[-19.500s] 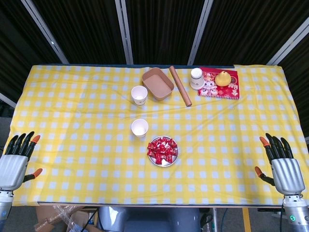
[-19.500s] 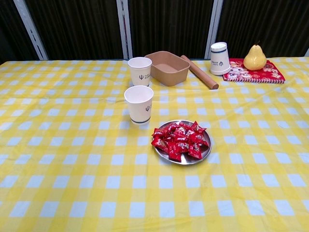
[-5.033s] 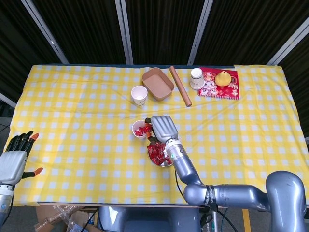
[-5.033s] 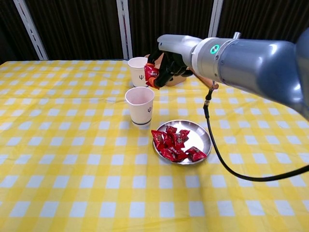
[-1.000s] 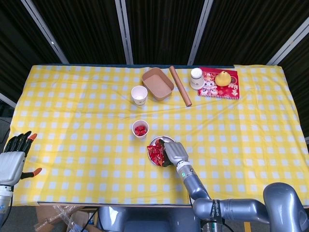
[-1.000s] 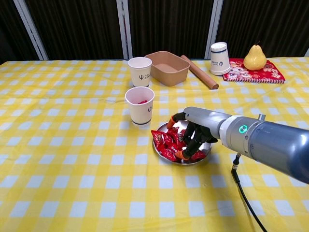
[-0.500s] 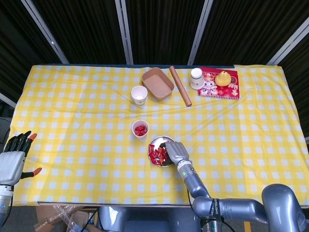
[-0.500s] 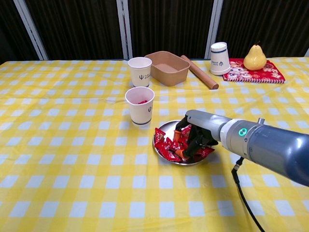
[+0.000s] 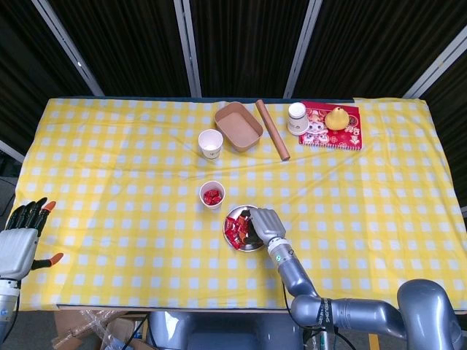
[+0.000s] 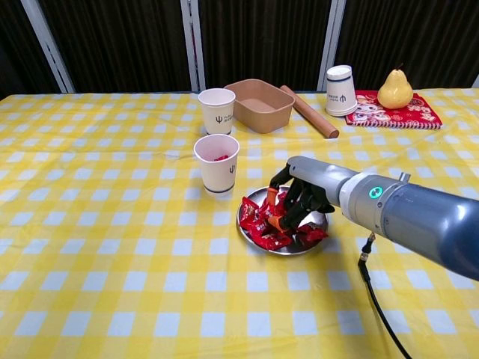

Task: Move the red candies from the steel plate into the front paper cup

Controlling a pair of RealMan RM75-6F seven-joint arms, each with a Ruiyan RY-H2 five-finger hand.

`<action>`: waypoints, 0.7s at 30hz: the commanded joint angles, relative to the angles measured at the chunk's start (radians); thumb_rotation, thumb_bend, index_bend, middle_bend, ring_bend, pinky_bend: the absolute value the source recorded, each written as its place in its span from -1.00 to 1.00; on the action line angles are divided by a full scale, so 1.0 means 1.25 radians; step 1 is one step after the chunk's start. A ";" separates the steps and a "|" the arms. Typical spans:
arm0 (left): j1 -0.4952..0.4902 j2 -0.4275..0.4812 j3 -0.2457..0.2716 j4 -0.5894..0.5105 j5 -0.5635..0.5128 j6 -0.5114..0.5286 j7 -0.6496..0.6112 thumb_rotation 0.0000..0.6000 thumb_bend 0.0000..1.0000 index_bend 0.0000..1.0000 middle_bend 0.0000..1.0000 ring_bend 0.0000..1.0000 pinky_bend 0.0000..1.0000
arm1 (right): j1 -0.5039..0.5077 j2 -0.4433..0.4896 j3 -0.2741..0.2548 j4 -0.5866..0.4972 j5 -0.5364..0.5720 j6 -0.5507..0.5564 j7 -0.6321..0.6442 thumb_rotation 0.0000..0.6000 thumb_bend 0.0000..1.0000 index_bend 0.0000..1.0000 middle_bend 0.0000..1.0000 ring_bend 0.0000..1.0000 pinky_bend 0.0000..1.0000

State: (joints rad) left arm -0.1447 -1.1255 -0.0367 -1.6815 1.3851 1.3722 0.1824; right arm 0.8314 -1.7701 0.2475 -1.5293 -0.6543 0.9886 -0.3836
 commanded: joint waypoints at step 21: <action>-0.001 0.002 0.002 0.002 0.009 0.001 -0.004 1.00 -1.00 -0.94 -1.00 -1.00 -1.00 | 0.057 0.071 0.105 -0.125 0.017 0.054 -0.068 1.00 0.05 0.19 0.65 0.93 0.82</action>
State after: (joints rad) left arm -0.1461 -1.1231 -0.0345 -1.6787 1.3960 1.3728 0.1767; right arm 0.8879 -1.6815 0.3634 -1.6858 -0.6472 1.0569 -0.4597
